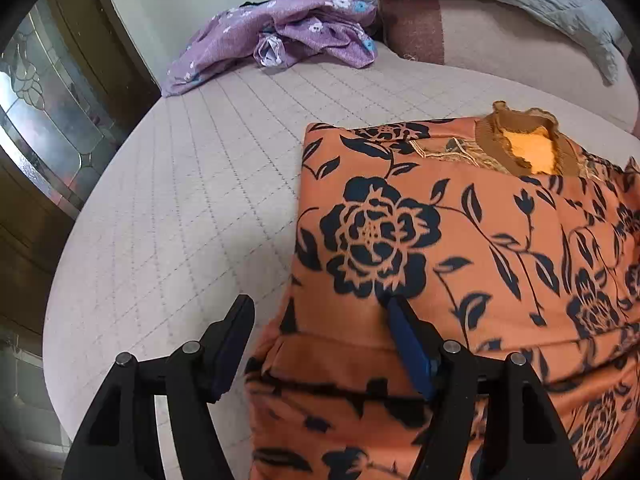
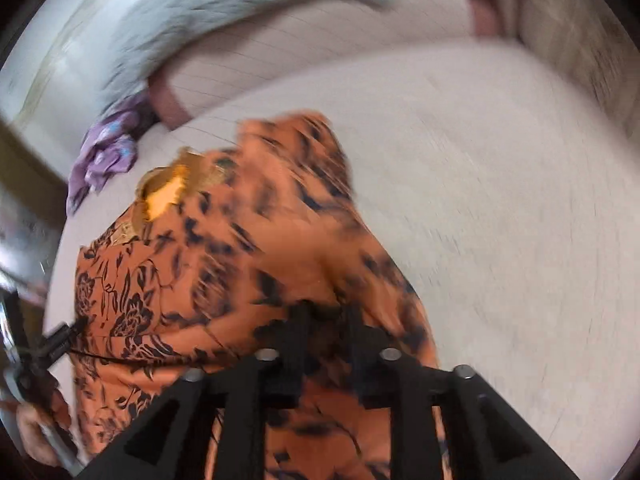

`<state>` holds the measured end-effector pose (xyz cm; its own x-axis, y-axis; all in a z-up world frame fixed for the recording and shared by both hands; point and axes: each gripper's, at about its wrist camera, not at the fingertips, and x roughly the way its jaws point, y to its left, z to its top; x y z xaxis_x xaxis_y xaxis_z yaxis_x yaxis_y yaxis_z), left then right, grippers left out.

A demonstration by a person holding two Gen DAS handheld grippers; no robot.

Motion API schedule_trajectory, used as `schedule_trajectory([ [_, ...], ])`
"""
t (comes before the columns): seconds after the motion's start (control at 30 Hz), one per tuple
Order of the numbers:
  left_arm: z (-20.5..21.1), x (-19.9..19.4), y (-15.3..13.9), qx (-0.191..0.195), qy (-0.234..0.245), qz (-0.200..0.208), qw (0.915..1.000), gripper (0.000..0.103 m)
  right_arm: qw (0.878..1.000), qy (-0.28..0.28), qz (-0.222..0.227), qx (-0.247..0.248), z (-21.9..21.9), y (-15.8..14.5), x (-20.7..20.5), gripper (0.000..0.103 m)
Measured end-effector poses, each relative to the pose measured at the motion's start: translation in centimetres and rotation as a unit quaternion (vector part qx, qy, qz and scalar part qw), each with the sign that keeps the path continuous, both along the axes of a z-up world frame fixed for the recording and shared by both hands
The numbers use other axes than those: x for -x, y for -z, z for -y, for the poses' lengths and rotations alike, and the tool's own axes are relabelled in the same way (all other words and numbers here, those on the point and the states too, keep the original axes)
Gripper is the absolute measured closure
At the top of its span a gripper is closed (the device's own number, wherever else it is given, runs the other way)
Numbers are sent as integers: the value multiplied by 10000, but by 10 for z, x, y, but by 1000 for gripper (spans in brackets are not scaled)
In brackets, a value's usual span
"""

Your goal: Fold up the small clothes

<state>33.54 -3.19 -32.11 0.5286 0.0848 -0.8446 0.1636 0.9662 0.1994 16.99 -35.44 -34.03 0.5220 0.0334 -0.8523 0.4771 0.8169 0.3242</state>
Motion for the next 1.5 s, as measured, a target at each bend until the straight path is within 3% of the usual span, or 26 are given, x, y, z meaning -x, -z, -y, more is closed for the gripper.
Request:
schedule_trajectory([
  [0.07, -4, 6, -5, -42, -27, 122, 9999, 33, 9990, 293, 116, -329, 12, -1, 9, 75],
  [0.13, -6, 13, -14, -80, -21, 383, 9992, 33, 9976, 313, 597, -155, 11, -21, 8, 72],
  [0.17, -5, 16, -19, -93, 6, 514, 9986, 33, 9969, 230, 749, -69, 8, -28, 4, 65],
  [0.2, -4, 18, -22, -71, 43, 613, 9981, 33, 9964, 174, 826, -57, 7, -32, 0, 36],
  [0.23, -4, 17, -22, -41, 54, 616, 9981, 33, 9959, 162, 891, -68, 6, -34, -6, 15],
  [0.27, -3, 15, -22, -5, 56, 590, 9982, 33, 9944, 251, 1027, -5, 6, -37, -13, 14],
  [0.33, 0, 12, -17, 8, 42, 536, 9986, 33, 9926, 326, 1153, 180, 5, -35, -24, 15],
  [0.4, 6, 7, -13, -76, 68, 530, 9985, 33, 9925, 275, 1187, 55, 10, -29, -43, 16],
  [0.47, 11, 3, -7, -168, 107, 505, 9985, 33, 9923, 219, 1213, -104, 15, -20, -54, 24],
  [0.5, 14, 0, -3, -215, 108, 466, 9986, 33, 9936, 133, 1119, -101, 11, -12, -65, 62],
  [0.53, 15, -2, 1, -272, 80, 414, 9987, 33, 9957, -41, 920, -55, 6, -3, -83, 85],
  [0.57, 15, -3, 3, -305, 52, 384, 9988, 33, 9974, -206, 685, 114, 1, 3, -92, 85],
  [0.63, 14, -6, 1, -316, -59, 506, 9982, 33, 9948, -311, 768, 590, -12, -9, -91, 92],
  [0.73, 10, -7, -6, -306, -267, 756, 9963, 33, 9850, -272, 1506, 793, -16, -48, -74, 92],
  [0.8, 10, -9, -3, -416, -327, 759, 9957, 33, 9821, -17, 1710, 790, -6, -50, -68, 89],
  [0.87, 15, -11, 7, -710, -267, 690, 9947, 33, 9897, 146, 1290, 602, 9, -23, -76, 79],
  [0.93, 23, -6, 10, -1007, -163, 869, 9910, 33, 9988, 283, 344, 195, 25, 18, -86, 73],
  [1.0, 25, -4, 7, -1090, -113, 847, 9904, 33, 9973, 464, 573, -30, 33, 11, -77, 68],
  [1.07, 21, -2, 0, -935, -154, 829, 9920, 33, 9944, 467, 942, 40, 33, -12, -66, 49],
  [1.1, 20, 0, -4, -897, -158, 905, 9917, 33, 9888, 553, 1379, 141, 31, -30, -54, 24],
  [1.13, 21, 4, -8, -918, -138, 1024, 9904, 33, 9847, 614, 1614, 238, 28, -39, -47, 23],
  [1.2, 24, 12, -13, -1015, -24, 1228, 9872, 33, 9809, 338, 1885, 334, 14, -51, -37, 27],
  [1.33, 30, 12, 2, -1169, 240, 913, 9886, 33, 9902, -598, 1239, 258, -31, -36, -46, 63],
  [1.37, 35, 12, 10, -1253, 367, 742, 9887, 33, 9916, -737, 1030, 249, -38, -28, -50, 63],
  [1.43, 36, 17, 11, -1312, 494, 821, 9867, 33, 9943, -992, 373, 148, -50, -1, -61, 63],
  [1.5, 27, 24, -1, -980, 576, 729, 9908, 33, 9933, -1095, 107, 357, -58, 10, -62, 64],
])
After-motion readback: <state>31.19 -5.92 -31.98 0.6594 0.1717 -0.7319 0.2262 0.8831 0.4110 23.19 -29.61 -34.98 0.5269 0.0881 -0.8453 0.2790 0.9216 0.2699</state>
